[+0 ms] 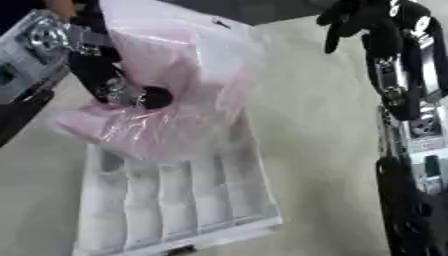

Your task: Pick up objects on the table and place them in the box.

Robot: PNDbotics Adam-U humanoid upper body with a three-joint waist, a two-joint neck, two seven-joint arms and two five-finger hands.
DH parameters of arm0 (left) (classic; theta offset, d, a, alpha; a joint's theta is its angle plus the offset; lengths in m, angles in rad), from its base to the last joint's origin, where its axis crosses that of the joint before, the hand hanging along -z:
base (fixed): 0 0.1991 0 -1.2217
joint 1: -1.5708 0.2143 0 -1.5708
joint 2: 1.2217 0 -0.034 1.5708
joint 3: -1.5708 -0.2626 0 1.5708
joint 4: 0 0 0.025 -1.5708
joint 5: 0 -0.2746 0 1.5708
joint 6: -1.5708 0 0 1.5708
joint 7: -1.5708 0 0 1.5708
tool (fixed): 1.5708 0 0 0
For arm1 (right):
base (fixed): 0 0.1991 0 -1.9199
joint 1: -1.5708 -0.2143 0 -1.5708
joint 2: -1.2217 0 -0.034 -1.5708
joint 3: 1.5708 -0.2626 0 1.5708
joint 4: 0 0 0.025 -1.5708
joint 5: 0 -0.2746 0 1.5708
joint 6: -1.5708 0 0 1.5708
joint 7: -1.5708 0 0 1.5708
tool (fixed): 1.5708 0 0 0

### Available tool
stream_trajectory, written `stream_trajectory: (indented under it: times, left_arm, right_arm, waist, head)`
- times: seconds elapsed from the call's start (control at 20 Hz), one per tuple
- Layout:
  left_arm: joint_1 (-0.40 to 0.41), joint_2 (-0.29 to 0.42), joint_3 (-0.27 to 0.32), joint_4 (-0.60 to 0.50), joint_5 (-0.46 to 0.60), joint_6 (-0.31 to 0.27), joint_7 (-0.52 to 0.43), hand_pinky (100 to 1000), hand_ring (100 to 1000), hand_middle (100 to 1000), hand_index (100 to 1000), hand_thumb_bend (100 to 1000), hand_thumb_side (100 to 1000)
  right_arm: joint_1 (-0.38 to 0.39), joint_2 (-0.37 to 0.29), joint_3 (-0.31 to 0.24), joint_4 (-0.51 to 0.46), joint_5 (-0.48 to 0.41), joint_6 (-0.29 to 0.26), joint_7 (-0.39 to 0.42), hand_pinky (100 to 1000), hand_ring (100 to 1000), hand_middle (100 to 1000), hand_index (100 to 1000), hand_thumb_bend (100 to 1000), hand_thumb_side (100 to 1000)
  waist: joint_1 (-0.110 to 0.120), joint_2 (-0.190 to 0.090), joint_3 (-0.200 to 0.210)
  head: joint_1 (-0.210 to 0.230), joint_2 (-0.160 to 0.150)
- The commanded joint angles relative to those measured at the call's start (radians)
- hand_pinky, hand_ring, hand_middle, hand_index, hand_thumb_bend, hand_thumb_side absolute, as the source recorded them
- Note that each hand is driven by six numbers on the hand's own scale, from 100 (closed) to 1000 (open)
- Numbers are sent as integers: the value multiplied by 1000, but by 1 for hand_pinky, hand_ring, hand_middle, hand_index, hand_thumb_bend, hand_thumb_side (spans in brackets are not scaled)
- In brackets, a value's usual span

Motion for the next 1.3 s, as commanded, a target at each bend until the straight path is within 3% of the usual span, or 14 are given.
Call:
stream_trajectory:
  times: [0.05,0.2,0.45,0.6,0.65,0.7,0.75,0.8,1.15,1.25,1.3]
  left_arm:
    - [-18,26,-7,2,-68,-107,-76,593,752,786,823,100,687]
    - [-12,44,-39,17,-188,-148,-76,683,791,822,839,100,748]
    - [5,60,-85,92,-428,-264,-76,724,805,833,840,100,774]
    - [-6,69,-71,132,-508,-328,-76,745,817,846,863,395,942]
    - [-11,72,-65,141,-526,-346,-76,746,817,847,865,415,950]
    - [-18,76,-60,147,-543,-362,-76,757,827,856,886,563,989]
    - [-24,80,-58,153,-559,-376,-76,757,827,856,886,563,989]
    - [-30,84,-57,160,-573,-389,-76,774,840,871,923,666,1000]
    - [-52,80,-60,210,-592,-439,-76,806,865,903,991,712,1000]
    - [-57,76,-62,224,-559,-439,-76,837,893,929,1000,720,1000]
    - [-57,74,-61,228,-537,-437,-76,922,969,993,1000,708,1000]
  right_arm:
    - [-14,-8,1,-14,5,-2,-4,337,599,797,587,100,622]
    - [-15,-9,1,-14,6,-2,-4,336,598,797,587,100,622]
    - [-14,-12,1,-13,6,-2,-3,336,598,797,586,100,617]
    - [-13,-14,0,-11,7,-4,-2,335,598,797,586,100,621]
    - [-13,-15,-1,-10,7,-5,-3,335,598,797,586,100,621]
    - [-12,-16,-2,-9,7,-5,-3,335,598,797,586,100,621]
    - [-12,-17,-2,-8,8,-6,-3,335,598,797,586,100,621]
    - [-11,-18,-2,-7,8,-6,-3,335,598,797,586,100,621]
    - [-10,-20,-3,-5,10,-8,-4,336,598,797,586,100,621]
    - [-9,-21,-3,-4,11,-8,-4,336,598,797,586,100,621]
    - [-9,-21,-3,-4,11,-8,-4,335,598,797,586,100,621]
  waist:
    - [-5,-17,1]
    - [-4,-16,1]
    - [-3,-16,4]
    - [-4,-16,10]
    - [-4,-16,11]
    - [-4,-17,13]
    - [-4,-17,14]
    - [-4,-17,16]
    - [-1,-21,19]
    - [0,-23,19]
    - [0,-23,19]
  head:
    - [-4,0]
    - [1,0]
    - [10,0]
    - [11,0]
    - [11,0]
    - [11,0]
    - [11,0]
    - [12,0]
    - [11,0]
    - [10,0]
    - [10,0]
